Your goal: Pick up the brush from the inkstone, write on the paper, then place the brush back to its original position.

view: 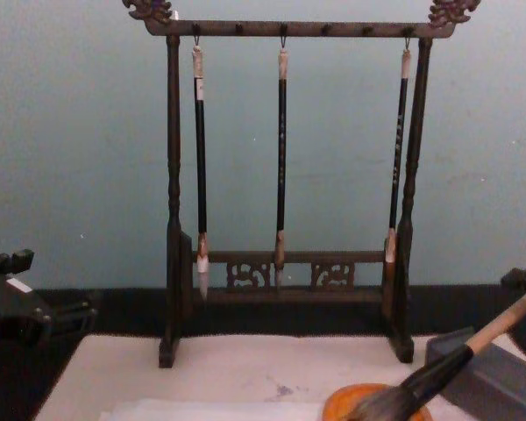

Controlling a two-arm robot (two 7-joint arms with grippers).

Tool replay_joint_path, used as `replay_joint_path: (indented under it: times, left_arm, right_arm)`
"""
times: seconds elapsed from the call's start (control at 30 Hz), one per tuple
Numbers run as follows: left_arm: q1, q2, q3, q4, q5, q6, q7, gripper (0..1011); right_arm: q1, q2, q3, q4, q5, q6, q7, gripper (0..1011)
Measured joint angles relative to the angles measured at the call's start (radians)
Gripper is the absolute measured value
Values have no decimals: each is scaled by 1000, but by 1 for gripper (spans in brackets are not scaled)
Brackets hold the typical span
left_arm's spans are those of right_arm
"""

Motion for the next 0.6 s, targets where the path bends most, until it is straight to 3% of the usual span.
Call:
replay_joint_path:
  times: [0.3,0.6]
  left_arm:
    - [0,0,0,0,0,0,0,1010]
    - [0,0,0,0,0,0,0,1010]
  right_arm:
    - [77,-8,-34,88,4,-14,26,1000]
    - [73,-7,-32,82,4,-13,27,1000]
